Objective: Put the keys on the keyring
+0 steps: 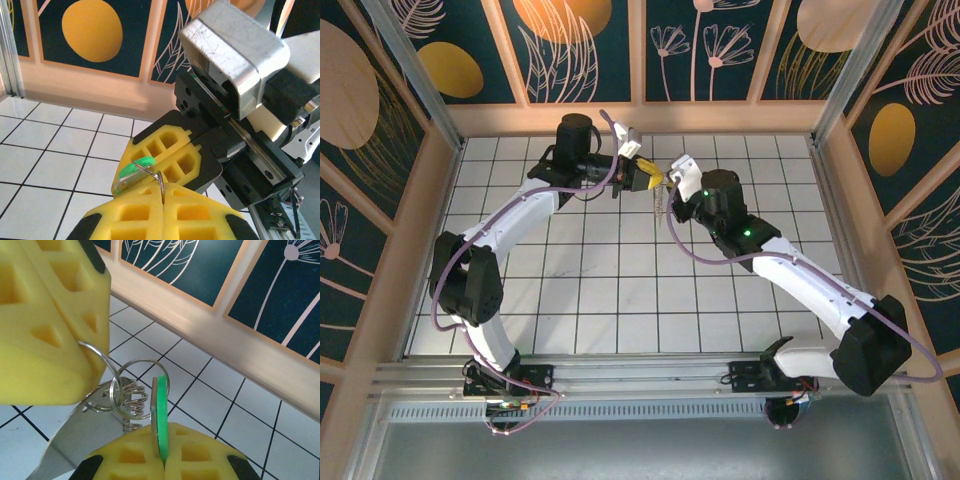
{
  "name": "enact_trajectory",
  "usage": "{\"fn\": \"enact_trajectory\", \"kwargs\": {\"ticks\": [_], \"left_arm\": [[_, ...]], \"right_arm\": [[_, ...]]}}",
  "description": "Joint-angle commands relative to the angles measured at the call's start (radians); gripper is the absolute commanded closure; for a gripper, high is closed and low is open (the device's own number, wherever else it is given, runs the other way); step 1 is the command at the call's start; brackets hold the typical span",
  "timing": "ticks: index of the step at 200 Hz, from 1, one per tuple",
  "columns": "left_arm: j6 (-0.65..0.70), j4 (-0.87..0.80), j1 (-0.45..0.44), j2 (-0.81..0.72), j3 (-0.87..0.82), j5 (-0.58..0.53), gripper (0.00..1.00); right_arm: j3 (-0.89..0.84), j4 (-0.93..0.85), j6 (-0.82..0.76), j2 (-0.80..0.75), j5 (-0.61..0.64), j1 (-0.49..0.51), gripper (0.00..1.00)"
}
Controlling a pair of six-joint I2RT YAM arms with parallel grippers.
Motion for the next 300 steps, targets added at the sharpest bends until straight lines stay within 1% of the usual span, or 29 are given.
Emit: {"fn": "enact_trajectory", "kwargs": {"ticks": [1, 41, 116, 217, 300], "left_arm": [[0.013, -0.005, -0.005, 0.002, 0.026, 0.063, 1.0], [0.01, -0.005, -0.005, 0.002, 0.029, 0.062, 1.0], [0.009, -0.006, -0.005, 0.0, 0.026, 0.063, 1.0], [0.011, -0.008, -0.006, 0.007, 0.027, 0.067, 1.0], [0.027, -0.025, -0.006, 0.012, 0.022, 0.044, 0.99]], "right_arm": [[-0.019, 0.024, 0.013, -0.012, 0.054, -0.001, 1.0], [-0.02, 0.025, 0.016, -0.025, 0.051, -0.007, 1.0], [0.048, 0.012, 0.011, -0.024, 0.016, -0.003, 1.0], [0.06, 0.025, 0.015, -0.013, 0.003, 0.0, 1.0], [0.098, -0.025, 0.002, -0.003, 0.045, 0.002, 1.0]]}}
